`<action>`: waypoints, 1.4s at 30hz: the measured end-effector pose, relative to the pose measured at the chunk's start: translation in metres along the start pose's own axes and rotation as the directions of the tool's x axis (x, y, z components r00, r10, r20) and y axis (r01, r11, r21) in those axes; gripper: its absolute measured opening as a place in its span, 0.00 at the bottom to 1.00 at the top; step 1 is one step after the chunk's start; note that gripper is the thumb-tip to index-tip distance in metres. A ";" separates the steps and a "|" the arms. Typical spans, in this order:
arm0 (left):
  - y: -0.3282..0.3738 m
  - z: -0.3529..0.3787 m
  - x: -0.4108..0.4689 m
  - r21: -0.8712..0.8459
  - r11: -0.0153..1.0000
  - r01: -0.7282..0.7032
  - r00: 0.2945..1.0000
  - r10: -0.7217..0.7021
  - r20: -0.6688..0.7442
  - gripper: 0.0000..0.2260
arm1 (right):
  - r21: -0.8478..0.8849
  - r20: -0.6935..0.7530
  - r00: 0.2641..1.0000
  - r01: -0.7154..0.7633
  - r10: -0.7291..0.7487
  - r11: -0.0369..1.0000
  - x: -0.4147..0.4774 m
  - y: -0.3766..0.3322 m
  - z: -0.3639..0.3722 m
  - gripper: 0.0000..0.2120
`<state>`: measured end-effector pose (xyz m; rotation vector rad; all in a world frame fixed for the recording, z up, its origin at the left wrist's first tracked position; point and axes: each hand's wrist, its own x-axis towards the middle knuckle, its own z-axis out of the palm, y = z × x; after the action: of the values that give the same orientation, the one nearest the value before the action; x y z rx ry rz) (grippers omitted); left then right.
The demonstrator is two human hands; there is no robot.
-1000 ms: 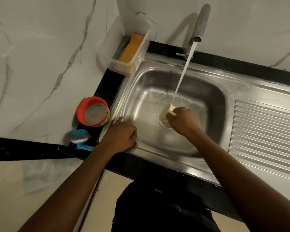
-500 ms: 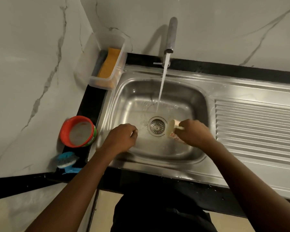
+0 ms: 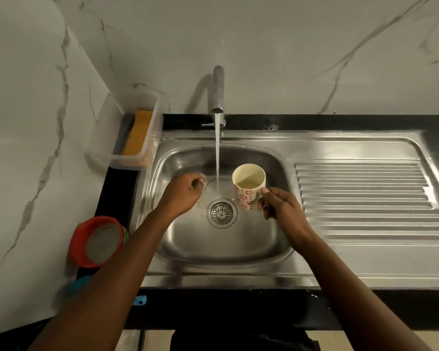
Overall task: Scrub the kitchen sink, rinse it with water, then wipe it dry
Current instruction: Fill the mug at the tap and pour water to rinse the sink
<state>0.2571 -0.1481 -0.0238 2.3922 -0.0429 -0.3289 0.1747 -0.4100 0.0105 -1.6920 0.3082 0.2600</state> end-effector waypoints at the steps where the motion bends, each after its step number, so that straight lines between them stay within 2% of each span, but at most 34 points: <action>1: 0.003 -0.002 0.006 -0.014 1.000 -0.004 1.000 0.004 -0.014 0.12 | 0.013 -0.002 1.000 0.008 -0.008 1.000 -0.002 -0.002 0.001 0.21; 9: 0.028 -0.012 0.055 -0.195 0.981 0.015 0.994 -0.036 -0.108 0.12 | 0.098 0.014 0.997 0.068 -0.069 0.993 -0.005 -0.011 0.014 0.19; 13: 0.033 -0.010 0.081 -0.293 0.955 0.048 0.996 -0.066 -0.052 0.19 | 0.123 0.005 0.996 0.089 -0.090 0.988 -0.003 -0.014 0.021 0.20; 16: 0.031 -0.008 0.103 -0.432 0.892 0.129 0.989 -0.149 -0.012 0.24 | 0.135 -0.018 0.996 0.094 -0.092 0.986 -0.001 -0.015 0.026 0.20; 19: 0.036 -0.009 0.115 -0.634 0.745 0.206 0.972 -0.232 0.043 0.28 | 0.159 -0.028 0.994 0.109 -0.106 0.981 0.001 -0.016 0.031 0.21; 22: 0.045 -0.009 0.125 -0.834 0.485 0.263 0.947 -0.295 0.127 0.27 | 0.174 -0.035 0.992 0.122 -0.118 0.977 0.001 -0.017 0.032 0.21; 25: 0.051 -0.011 0.132 -0.924 0.271 0.270 0.925 -0.341 0.170 0.24 | 0.172 -0.039 0.992 0.129 -0.124 0.977 0.002 -0.018 0.032 0.21; 27: 0.052 -0.010 0.134 -0.949 0.202 0.242 0.928 -0.335 0.165 0.23 | 0.164 -0.041 0.992 0.128 -0.123 0.978 0.002 -0.018 0.032 0.20; 31: 0.051 -0.006 0.132 -0.957 0.230 0.175 0.947 -0.305 0.100 0.21 | 0.161 -0.050 0.992 0.121 -0.115 0.979 0.001 -0.017 0.031 0.19; 33: 0.055 -0.006 0.130 -0.945 0.288 0.157 0.957 -0.280 0.074 0.21 | 0.153 -0.053 0.992 0.124 -0.117 0.980 0.001 -0.015 0.031 0.20; 36: 0.060 -0.005 0.127 -0.890 0.434 0.141 0.972 -0.229 0.042 0.22 | 0.151 -0.051 0.991 0.127 -0.120 0.980 0.000 -0.015 0.031 0.21; 40: 0.067 -0.007 0.126 -0.732 0.674 0.096 0.992 -0.125 0.014 0.26 | 0.148 -0.047 0.992 0.125 -0.119 0.981 -0.001 -0.015 0.028 0.20; 42: 0.069 -0.010 0.124 -0.656 0.750 0.085 0.996 -0.084 0.033 0.27 | 0.139 -0.045 0.992 0.124 -0.119 0.983 -0.001 -0.016 0.027 0.20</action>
<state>0.3833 -0.2077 0.0015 1.6848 0.1603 -0.3213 0.1793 -0.3814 0.0216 -1.5701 0.2435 0.1143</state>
